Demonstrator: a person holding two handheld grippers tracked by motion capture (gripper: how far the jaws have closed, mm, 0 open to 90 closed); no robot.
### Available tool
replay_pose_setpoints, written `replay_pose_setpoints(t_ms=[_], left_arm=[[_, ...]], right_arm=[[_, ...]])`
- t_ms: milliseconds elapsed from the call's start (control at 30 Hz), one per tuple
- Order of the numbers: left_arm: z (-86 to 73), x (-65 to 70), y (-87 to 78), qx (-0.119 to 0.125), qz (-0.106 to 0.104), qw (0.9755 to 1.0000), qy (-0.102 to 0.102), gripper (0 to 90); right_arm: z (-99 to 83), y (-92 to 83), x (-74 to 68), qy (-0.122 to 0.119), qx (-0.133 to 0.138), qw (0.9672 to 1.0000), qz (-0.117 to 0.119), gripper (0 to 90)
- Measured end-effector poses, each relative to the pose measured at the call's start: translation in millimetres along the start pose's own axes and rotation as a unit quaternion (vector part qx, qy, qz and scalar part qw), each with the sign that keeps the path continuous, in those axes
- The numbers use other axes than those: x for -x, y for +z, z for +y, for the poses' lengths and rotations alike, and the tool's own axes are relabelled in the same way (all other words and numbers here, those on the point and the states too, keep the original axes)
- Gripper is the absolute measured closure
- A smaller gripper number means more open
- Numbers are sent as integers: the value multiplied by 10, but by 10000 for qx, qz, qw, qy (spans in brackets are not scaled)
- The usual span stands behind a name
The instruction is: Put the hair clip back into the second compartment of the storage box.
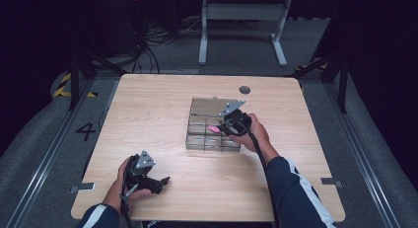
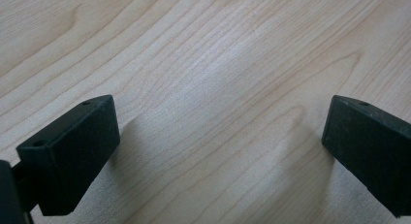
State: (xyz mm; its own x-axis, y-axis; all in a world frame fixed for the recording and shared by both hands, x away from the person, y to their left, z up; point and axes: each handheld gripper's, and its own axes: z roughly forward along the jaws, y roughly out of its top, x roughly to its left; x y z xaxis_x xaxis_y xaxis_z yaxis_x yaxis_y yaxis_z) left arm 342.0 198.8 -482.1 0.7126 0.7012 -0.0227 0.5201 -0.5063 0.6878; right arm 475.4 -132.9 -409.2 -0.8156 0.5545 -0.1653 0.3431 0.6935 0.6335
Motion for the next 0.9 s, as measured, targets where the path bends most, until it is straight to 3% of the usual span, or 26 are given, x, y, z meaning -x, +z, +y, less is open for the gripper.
replay_pose_setpoints(t_ms=[433,900], left_arm=[[1,-3,2,3,-16,10000,6,6],[2,-5,2,-1,-21,10000,19,6]], right_arm=[[-123,-234,-85,-73,91,9998,-132,710],[-290,-533,-147,-62,249,9992,-297,541]])
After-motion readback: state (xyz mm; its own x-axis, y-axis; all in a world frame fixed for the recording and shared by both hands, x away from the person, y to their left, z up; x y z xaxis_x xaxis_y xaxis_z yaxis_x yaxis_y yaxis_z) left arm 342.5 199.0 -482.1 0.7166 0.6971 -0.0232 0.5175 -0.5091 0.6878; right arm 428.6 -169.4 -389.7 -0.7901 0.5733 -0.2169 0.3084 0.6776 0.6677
